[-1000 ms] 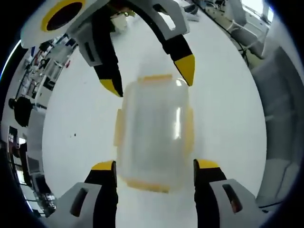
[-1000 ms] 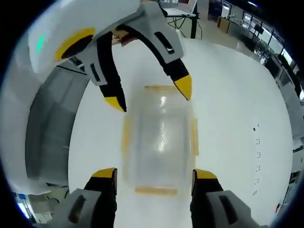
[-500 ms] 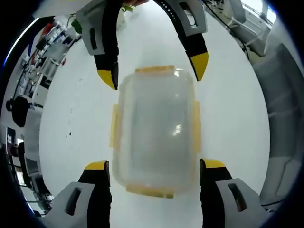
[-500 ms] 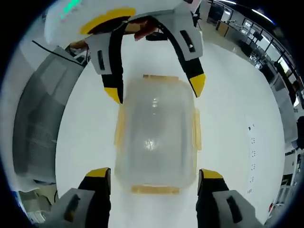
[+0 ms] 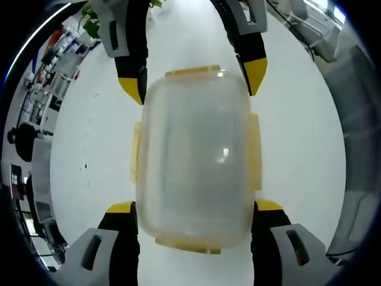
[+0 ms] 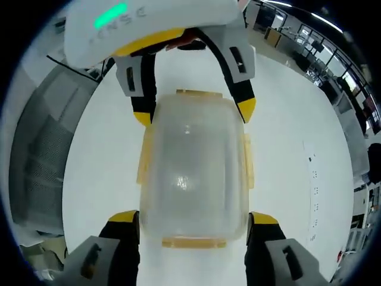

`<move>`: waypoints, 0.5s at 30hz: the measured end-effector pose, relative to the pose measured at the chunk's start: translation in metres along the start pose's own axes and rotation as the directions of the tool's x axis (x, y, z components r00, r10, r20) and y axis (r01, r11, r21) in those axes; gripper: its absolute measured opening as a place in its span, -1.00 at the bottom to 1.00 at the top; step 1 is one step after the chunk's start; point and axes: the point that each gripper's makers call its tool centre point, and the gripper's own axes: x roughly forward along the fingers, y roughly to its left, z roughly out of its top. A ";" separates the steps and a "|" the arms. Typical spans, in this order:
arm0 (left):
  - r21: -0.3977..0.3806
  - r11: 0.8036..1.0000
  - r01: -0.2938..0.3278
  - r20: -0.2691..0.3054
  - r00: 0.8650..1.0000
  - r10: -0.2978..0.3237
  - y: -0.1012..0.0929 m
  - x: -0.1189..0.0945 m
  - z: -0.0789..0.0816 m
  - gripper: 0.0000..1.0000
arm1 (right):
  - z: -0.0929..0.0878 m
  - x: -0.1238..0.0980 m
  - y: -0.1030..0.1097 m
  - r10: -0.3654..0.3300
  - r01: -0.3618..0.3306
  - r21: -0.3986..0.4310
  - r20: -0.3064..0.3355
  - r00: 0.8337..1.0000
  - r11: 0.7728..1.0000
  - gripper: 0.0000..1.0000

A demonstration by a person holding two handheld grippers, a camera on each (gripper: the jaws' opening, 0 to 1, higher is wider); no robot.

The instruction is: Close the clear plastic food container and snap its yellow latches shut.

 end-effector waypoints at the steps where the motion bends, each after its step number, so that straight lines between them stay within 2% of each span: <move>1: -0.001 1.000 -0.001 0.002 1.000 0.001 0.000 0.000 0.000 0.51 | 0.000 0.000 0.000 0.000 0.000 0.000 -0.001 1.000 1.000 0.43; 9: -0.010 1.000 -0.002 0.006 1.000 0.002 -0.004 -0.002 -0.003 0.51 | 0.003 0.002 0.003 0.000 0.000 -0.006 -0.009 1.000 1.000 0.43; 15: -0.014 1.000 -0.002 0.007 1.000 0.002 -0.009 -0.005 -0.011 0.50 | 0.012 0.004 0.009 0.003 -0.003 -0.011 -0.009 1.000 1.000 0.43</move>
